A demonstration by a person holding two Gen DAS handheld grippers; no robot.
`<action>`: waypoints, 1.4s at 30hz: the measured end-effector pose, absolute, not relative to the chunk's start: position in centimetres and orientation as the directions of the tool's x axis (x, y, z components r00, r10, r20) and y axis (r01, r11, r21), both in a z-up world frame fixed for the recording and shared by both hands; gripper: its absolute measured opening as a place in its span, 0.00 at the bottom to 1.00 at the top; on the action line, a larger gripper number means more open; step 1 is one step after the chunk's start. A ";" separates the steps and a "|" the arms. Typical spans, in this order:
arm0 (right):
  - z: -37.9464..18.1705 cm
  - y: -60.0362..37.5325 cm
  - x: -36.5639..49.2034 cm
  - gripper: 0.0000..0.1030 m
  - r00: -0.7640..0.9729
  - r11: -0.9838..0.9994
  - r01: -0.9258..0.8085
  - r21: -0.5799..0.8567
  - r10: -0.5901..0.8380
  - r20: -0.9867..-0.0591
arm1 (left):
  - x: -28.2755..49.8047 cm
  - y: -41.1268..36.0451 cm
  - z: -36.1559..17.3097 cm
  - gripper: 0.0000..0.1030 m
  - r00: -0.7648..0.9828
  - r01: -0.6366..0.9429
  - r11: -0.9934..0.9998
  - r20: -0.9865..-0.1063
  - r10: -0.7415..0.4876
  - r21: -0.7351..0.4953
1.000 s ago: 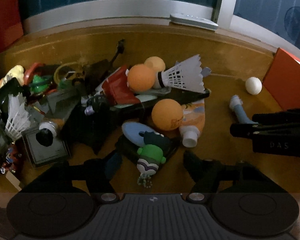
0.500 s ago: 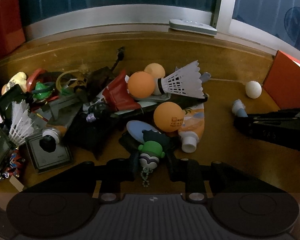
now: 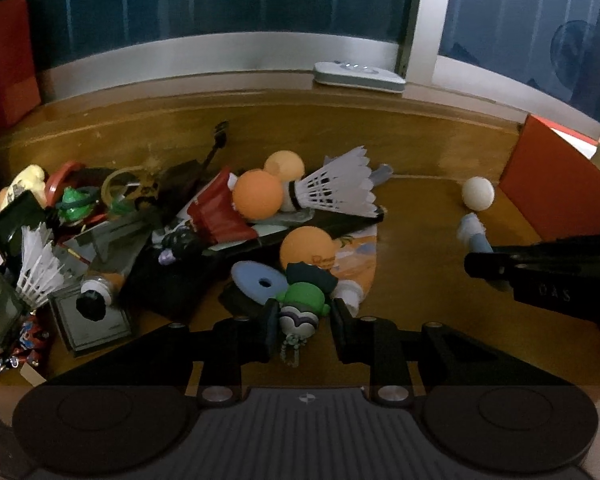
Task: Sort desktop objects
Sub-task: 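Grasp the light blue curved toy with the right tool while the left tool reaches the green figure keychain, then close the left tool on the green figure keychain while the right tool holds the blue toy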
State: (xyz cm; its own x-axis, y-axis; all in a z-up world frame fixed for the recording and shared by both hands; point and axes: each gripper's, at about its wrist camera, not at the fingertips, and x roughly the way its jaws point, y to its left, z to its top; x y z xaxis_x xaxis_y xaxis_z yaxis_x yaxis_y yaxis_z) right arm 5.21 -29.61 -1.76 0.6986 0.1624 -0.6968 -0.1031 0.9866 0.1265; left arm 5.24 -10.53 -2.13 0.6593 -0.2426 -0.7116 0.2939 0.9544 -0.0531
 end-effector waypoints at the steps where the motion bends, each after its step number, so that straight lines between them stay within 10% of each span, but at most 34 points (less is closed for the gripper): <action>1: -1.6 -29.6 5.0 0.15 0.701 0.986 -0.103 0.128 0.163 -0.694 | 5.1 -10.7 -2.0 0.28 0.659 0.300 0.953 -0.710 -0.248 -0.054; 31: -0.8 -30.8 -1.0 0.15 0.686 0.988 -0.095 0.118 0.151 -0.712 | 2.7 -14.2 -4.0 0.28 0.563 0.380 0.920 -0.767 -0.308 -0.091; 36: -2.3 -30.7 -1.1 0.15 0.646 0.989 -0.092 0.116 0.148 -0.749 | 2.2 -14.7 -4.5 0.49 0.563 0.418 0.908 -0.772 -0.294 -0.041; 42: -3.0 -31.3 -1.1 0.20 0.619 0.986 -0.086 0.141 0.163 -0.768 | 1.9 -14.3 -4.5 0.50 0.560 0.424 0.905 -0.781 -0.277 -0.017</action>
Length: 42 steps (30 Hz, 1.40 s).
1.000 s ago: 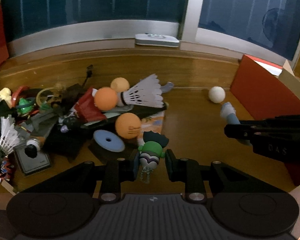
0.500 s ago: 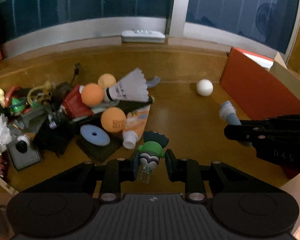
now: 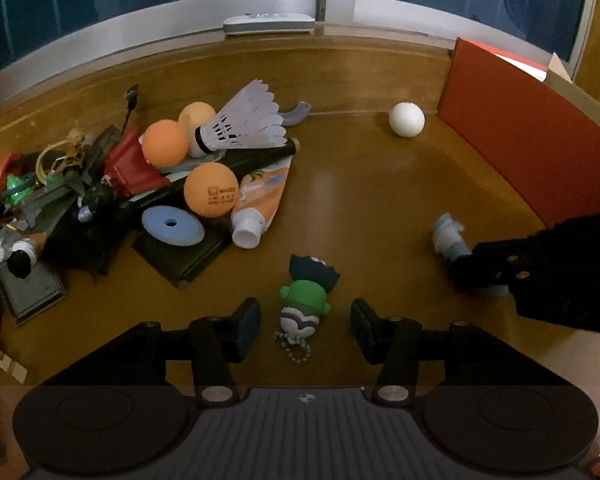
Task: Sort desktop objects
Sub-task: 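Close the left tool on the green figure keychain while the right tool holds the blue toy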
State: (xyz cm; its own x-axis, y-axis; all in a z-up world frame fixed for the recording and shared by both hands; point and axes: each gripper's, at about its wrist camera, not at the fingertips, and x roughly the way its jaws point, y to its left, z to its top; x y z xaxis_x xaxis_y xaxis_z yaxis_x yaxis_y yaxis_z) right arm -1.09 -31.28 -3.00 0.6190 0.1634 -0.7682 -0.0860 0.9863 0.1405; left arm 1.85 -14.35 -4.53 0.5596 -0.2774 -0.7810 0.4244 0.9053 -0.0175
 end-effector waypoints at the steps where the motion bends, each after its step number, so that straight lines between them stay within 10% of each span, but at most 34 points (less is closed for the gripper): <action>1: -3.0 -31.4 -1.1 0.21 0.618 0.986 -0.086 0.142 0.165 -0.769 | 1.8 -14.3 -4.5 0.50 0.563 0.421 0.907 -0.781 -0.269 -0.009; 14: -3.3 -31.2 -1.1 0.28 0.583 0.977 -0.136 0.161 0.211 -0.785 | 2.9 -13.4 -4.4 0.54 0.592 0.336 0.942 -0.782 -0.196 0.018; 19: -3.4 -30.7 -0.9 0.60 0.564 0.960 -0.197 0.197 0.275 -0.779 | 2.9 -14.2 -4.8 0.69 0.583 0.379 0.925 -0.779 -0.232 0.008; 23: -3.4 -30.1 -1.1 0.63 0.570 0.961 -0.214 0.175 0.268 -0.777 | 3.2 -14.4 -5.4 1.00 0.565 0.392 0.920 -0.792 -0.231 0.011; 37: -4.0 -29.1 -2.2 0.75 0.609 0.976 -0.210 0.057 0.176 -0.773 | 2.7 -13.5 -5.8 1.00 0.613 0.398 0.917 -0.748 -0.254 0.015; 40: -4.1 -28.7 -2.4 0.73 0.621 0.981 -0.191 0.034 0.148 -0.769 | 2.5 -13.4 -5.3 0.81 0.619 0.408 0.913 -0.740 -0.263 0.016; 42: -4.0 -28.7 -2.6 0.57 0.635 0.983 -0.182 0.030 0.141 -0.760 | 2.2 -13.5 -4.9 0.36 0.622 0.428 0.904 -0.730 -0.283 0.014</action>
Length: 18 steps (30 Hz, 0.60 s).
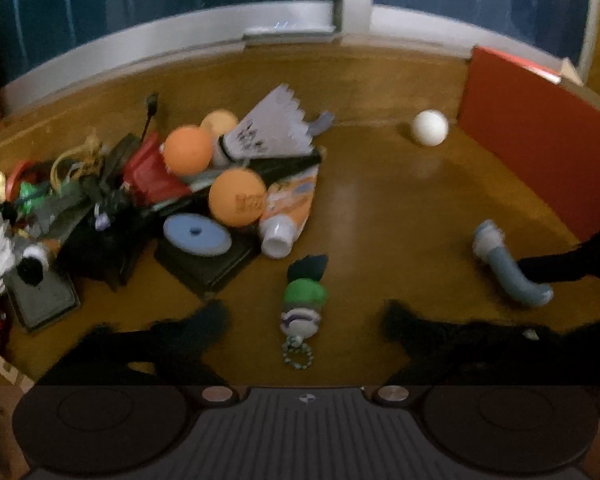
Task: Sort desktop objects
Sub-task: 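Close the left tool on the green figure keychain while the right tool holds the blue toy, then lift and carry the blue toy and green keychain toward the cardboard box with both tools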
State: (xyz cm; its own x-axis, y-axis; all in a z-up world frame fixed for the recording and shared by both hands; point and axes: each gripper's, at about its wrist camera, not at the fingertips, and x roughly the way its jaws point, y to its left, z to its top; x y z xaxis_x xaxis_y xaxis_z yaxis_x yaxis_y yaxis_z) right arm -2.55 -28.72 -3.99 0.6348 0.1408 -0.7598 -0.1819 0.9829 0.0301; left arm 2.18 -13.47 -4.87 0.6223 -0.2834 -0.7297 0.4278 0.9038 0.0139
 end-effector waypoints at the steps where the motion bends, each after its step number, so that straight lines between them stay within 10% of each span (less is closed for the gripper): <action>1: -3.8 -28.7 -2.6 0.36 0.644 0.984 -0.177 0.027 0.136 -0.753 | 2.2 -13.6 -4.7 0.27 0.619 0.437 0.900 -0.730 -0.290 0.013; 2: -3.8 -28.6 -2.6 0.17 0.647 0.985 -0.171 0.025 0.131 -0.751 | 2.1 -13.7 -4.6 0.21 0.616 0.442 0.897 -0.731 -0.293 0.013; 18: -1.3 -29.3 -3.3 0.17 0.704 0.988 -0.145 0.046 0.136 -0.697 | 1.4 -13.3 -2.0 0.21 0.609 0.459 0.887 -0.706 -0.362 -0.059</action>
State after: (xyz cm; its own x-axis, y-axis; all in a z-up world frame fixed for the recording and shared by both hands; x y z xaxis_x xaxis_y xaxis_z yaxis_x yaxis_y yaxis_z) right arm -3.27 -29.30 -1.34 0.7037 0.1361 -0.6974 -0.1452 0.9883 0.0464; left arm 1.36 -13.35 -2.01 0.6090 -0.3617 -0.7059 0.4587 0.8867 -0.0586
